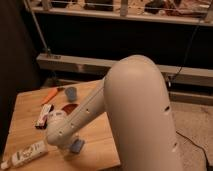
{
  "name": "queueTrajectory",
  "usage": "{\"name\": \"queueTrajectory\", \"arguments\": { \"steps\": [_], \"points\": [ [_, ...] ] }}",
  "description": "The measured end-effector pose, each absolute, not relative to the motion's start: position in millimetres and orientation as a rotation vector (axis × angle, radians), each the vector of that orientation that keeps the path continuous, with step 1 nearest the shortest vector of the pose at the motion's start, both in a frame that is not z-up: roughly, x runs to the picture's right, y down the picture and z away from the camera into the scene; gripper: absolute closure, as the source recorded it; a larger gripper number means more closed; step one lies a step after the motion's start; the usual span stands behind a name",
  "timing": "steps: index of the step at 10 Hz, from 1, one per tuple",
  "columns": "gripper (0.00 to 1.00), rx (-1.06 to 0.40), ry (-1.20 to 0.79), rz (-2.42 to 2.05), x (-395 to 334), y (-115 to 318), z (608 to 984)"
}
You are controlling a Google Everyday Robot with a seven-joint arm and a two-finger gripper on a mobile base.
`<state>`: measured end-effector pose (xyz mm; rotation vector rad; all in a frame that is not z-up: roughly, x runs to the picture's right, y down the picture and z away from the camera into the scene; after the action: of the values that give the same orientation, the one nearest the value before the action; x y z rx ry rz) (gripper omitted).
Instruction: Place the white sponge in the ceramic bowl
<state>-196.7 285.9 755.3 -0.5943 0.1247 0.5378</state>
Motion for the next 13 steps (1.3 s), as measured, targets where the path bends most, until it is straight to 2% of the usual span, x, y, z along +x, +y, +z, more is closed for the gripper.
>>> {"name": "queueTrajectory", "arguments": {
  "steps": [5,6,7,9,11,12,13],
  "points": [
    [0.35,-0.600,0.146,0.522,-195.6,291.1,769.5],
    [0.39,-0.600,0.147,0.525,-195.2,290.8,772.4],
    [0.52,-0.599,0.144,0.529,-194.9,288.9,776.8],
    [0.69,-0.596,0.142,0.533,-196.4,286.1,780.5],
    [0.90,-0.603,0.127,0.530,-204.4,284.5,780.4],
    [0.97,-0.610,0.116,0.527,-209.1,283.5,779.3],
    [1.00,-0.611,0.093,0.517,-218.1,277.1,775.8]
  ]
}}
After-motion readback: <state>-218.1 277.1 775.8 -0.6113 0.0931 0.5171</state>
